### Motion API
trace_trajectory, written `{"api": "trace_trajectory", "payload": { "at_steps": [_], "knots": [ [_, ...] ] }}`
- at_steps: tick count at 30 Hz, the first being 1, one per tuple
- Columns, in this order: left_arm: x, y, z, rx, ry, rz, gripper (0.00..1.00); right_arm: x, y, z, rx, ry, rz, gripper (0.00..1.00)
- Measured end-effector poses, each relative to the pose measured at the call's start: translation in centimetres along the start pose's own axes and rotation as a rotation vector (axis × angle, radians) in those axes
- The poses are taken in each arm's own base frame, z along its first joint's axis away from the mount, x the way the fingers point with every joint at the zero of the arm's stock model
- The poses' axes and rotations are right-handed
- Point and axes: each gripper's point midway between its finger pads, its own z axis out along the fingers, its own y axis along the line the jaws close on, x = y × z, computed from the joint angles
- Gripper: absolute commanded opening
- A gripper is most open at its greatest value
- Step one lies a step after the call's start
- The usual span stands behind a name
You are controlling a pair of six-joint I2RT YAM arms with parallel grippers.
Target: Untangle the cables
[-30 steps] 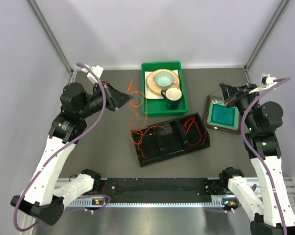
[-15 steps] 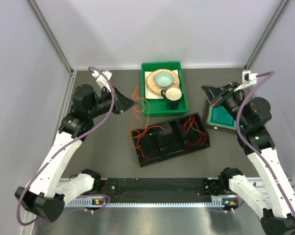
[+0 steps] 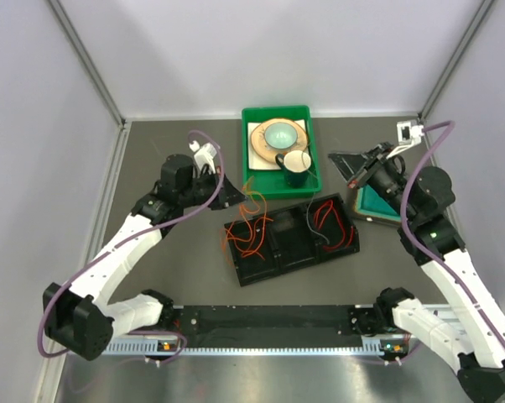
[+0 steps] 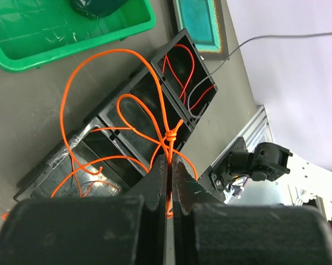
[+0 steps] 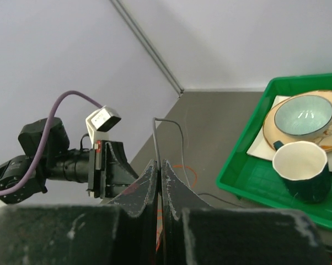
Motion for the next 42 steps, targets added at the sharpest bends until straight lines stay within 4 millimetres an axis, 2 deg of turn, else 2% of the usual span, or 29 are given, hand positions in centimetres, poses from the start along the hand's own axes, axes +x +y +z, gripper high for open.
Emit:
{"api": "trace_trajectory", "payload": {
  "at_steps": [5,10,17,20,24,29,35,38,42],
  "knots": [
    [-0.4,-0.3,0.0,-0.008,-0.012,0.009,0.00,2.1,0.5,1.2,-0.018,0.059,0.031,0.00],
    [-3.1,-3.4,-1.7,0.041,-0.084,0.057,0.00,5.0,1.4,2.4,-0.045,0.140,0.053,0.00],
    [-6.2,-8.5,-5.5,0.141,-0.206,0.132,0.00,5.4,1.0,2.7,-0.027,0.139,0.063,0.00],
    [-6.7,-9.5,-6.1,0.164,-0.225,0.139,0.00,5.7,1.6,2.8,-0.042,0.142,0.063,0.00],
    [-6.8,-9.8,-6.2,0.175,-0.225,0.137,0.00,6.4,1.7,3.3,-0.040,0.153,0.062,0.00],
    [-6.7,-9.9,-6.1,0.179,-0.219,0.134,0.00,8.3,-0.7,3.6,0.031,0.165,0.045,0.00],
    [-6.7,-9.8,-6.0,0.178,-0.218,0.133,0.00,15.6,-6.5,2.7,0.186,0.311,0.045,0.00],
    [-6.7,-9.8,-6.0,0.179,-0.219,0.133,0.00,18.4,-8.3,1.9,0.236,0.374,0.048,0.00],
    [-6.9,-9.7,-5.7,0.179,-0.219,0.133,0.00,20.9,-10.1,1.3,0.280,0.432,0.042,0.00]
  ]
}}
